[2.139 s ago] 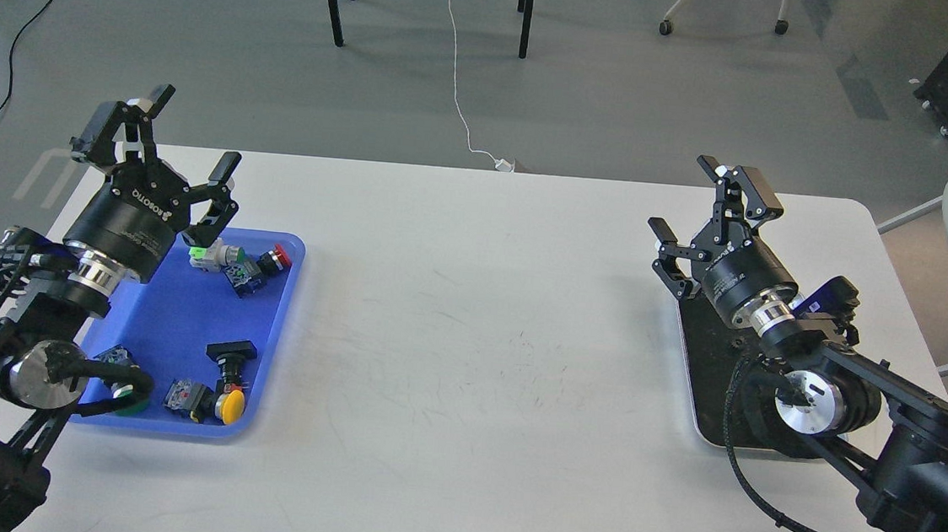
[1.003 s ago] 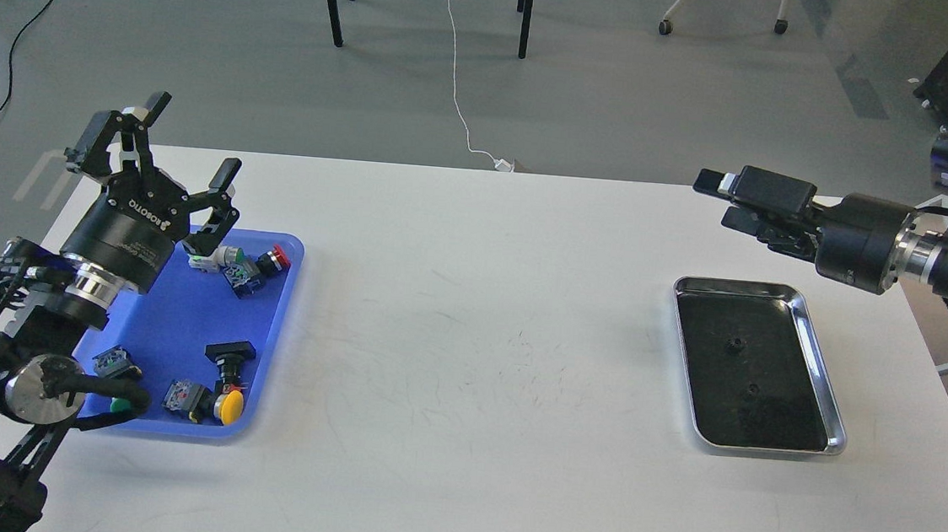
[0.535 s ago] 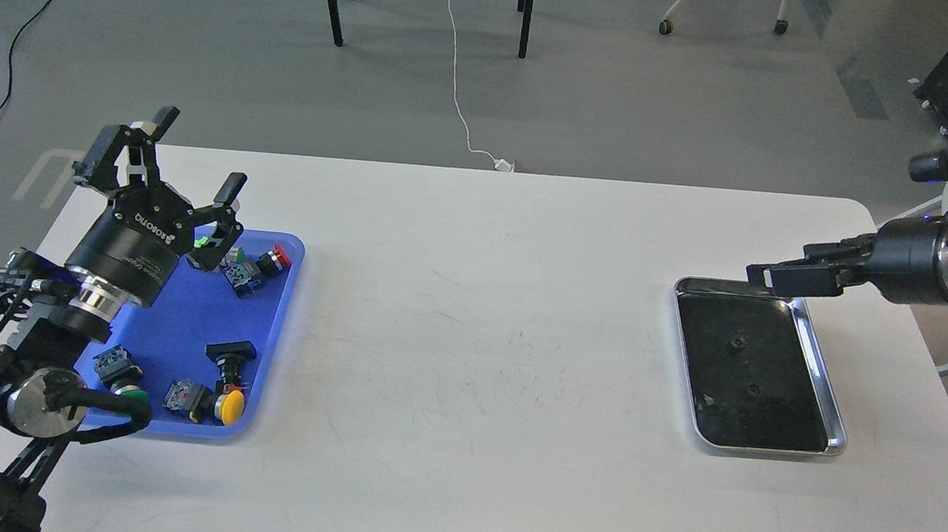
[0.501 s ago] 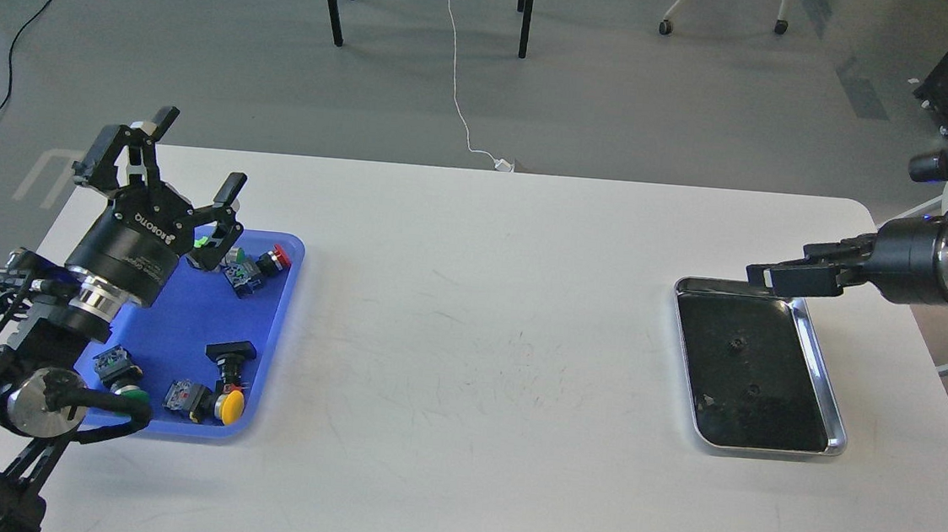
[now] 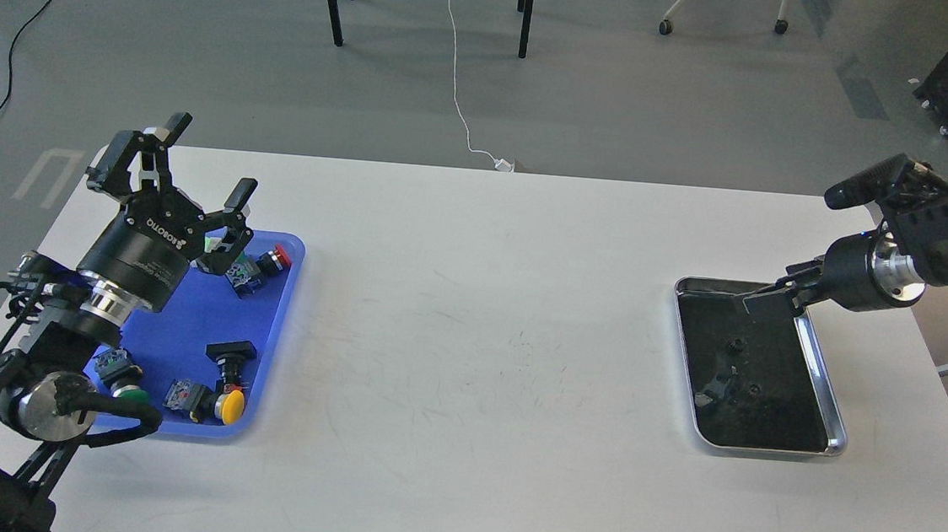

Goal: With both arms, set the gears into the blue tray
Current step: 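Lower the right gripper into the metal tray and grasp a small black part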

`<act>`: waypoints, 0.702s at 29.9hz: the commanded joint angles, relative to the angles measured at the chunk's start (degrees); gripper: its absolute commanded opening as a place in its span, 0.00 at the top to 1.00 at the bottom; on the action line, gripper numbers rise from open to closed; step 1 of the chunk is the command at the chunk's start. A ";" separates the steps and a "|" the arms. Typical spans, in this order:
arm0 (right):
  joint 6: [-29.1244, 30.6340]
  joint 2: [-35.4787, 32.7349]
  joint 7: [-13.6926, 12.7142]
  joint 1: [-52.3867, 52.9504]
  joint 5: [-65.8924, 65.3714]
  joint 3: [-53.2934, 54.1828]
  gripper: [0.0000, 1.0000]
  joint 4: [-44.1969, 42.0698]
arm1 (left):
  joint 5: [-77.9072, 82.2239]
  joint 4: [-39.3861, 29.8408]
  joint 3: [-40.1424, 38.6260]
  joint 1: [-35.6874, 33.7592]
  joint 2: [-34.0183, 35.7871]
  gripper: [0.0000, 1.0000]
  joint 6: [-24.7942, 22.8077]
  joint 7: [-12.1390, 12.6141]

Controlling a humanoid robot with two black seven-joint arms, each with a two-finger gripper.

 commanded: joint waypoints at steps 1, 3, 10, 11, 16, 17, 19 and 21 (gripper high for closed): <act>-0.43 2.12 0.00 -1.06 1.41 -3.77 0.17 -1.52 | -0.02 -0.29 0.00 0.11 -0.05 0.02 0.04 0.00; -0.78 2.38 0.00 -1.85 2.21 -4.39 0.21 -1.52 | -0.02 -0.29 0.00 0.11 -0.14 0.02 0.04 0.00; -4.03 3.70 0.00 -5.72 2.56 -4.22 0.25 -4.15 | -0.02 -0.29 0.00 0.29 -0.31 0.02 0.04 0.00; -4.39 3.96 0.00 -5.98 2.65 -3.96 0.25 -4.59 | -0.02 -0.29 0.00 0.29 -0.31 0.02 0.04 0.00; -4.65 4.14 0.00 -6.16 2.65 -3.69 0.28 -5.38 | -0.02 -0.29 0.00 0.29 -0.14 0.02 0.04 0.00; -4.65 4.23 0.00 -6.33 2.65 -3.78 0.28 -6.00 | 0.06 -0.20 0.00 0.29 -0.14 0.02 0.04 0.00; -4.74 4.31 0.00 -7.21 2.73 -3.69 0.28 -6.70 | -0.02 -0.20 0.00 0.29 -0.14 0.02 0.04 0.00; -4.92 4.93 0.00 -8.27 2.82 -3.60 0.31 -7.14 | 0.07 -0.20 0.00 0.37 -0.23 0.02 0.04 0.00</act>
